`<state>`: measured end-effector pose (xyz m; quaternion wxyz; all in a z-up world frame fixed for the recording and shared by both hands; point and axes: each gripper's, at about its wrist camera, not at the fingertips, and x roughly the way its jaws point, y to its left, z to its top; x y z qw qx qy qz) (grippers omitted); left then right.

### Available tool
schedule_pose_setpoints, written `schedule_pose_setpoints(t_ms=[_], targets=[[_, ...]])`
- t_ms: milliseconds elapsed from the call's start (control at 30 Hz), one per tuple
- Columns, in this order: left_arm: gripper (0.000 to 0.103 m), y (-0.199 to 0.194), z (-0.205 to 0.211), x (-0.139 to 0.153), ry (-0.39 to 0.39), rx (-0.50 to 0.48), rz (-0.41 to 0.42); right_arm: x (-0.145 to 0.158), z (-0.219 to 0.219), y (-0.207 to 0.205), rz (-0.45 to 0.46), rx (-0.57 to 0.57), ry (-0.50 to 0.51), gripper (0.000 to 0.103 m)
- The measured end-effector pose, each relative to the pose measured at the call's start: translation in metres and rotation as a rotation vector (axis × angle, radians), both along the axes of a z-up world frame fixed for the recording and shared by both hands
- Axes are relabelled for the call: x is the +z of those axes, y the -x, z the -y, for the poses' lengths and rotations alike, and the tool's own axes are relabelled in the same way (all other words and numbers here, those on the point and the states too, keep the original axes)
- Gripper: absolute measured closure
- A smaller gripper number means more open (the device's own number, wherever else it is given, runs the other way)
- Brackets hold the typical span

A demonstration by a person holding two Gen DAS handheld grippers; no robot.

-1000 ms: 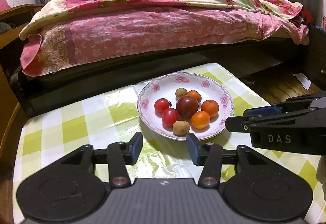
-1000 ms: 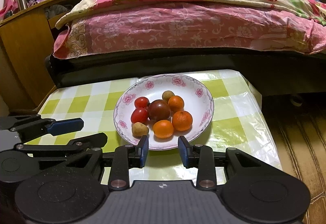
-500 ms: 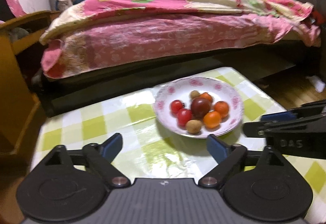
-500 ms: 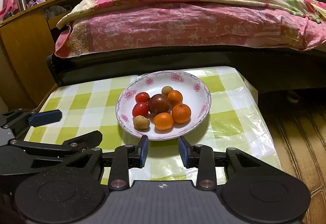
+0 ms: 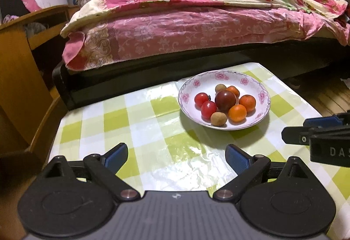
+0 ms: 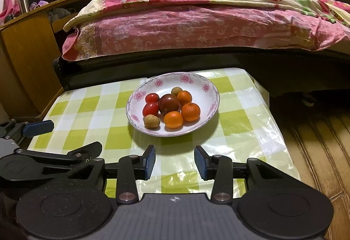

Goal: Organize fruits

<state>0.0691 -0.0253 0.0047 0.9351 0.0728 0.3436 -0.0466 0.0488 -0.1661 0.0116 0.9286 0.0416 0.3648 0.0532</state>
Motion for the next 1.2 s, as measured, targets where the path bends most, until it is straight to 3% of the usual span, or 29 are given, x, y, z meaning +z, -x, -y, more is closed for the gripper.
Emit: schedule_pose_setpoints(t_ms=[500, 1200], targets=[[0.0, 0.036, -0.004, 0.002, 0.034, -0.013, -0.009, -0.009, -0.001, 0.031, -0.049, -0.032, -0.008, 0.066], [0.0, 0.071, -0.003, 0.002, 0.019, -0.018, -0.028, -0.012, -0.013, 0.069, -0.088, -0.036, -0.012, 0.061]])
